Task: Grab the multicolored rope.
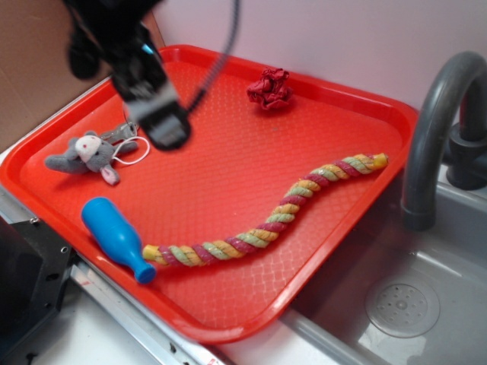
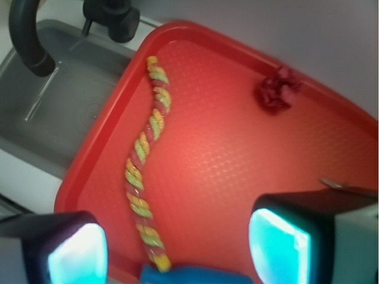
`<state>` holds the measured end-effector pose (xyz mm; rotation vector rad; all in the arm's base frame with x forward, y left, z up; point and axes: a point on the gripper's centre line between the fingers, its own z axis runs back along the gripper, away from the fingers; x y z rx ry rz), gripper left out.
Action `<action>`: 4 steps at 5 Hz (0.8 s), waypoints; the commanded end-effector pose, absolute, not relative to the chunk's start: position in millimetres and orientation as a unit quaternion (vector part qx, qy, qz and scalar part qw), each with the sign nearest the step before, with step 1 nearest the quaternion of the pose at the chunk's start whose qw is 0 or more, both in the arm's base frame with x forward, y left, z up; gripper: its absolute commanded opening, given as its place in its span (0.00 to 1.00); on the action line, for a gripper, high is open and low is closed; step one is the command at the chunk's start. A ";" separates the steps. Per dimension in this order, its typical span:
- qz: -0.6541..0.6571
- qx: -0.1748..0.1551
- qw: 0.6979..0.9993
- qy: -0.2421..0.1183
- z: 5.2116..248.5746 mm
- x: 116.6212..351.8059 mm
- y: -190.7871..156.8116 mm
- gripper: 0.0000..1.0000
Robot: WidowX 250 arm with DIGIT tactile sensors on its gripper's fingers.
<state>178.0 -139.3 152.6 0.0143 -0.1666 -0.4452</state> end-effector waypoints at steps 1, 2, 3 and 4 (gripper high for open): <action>-0.242 -0.019 0.970 -0.021 103.6 176.7 -167.7 1.00; -0.250 -0.021 0.968 0.006 82.7 172.1 -167.9 1.00; -0.267 0.007 0.963 0.032 62.7 170.1 -171.9 1.00; -0.271 0.011 0.961 0.060 41.6 167.1 -168.5 1.00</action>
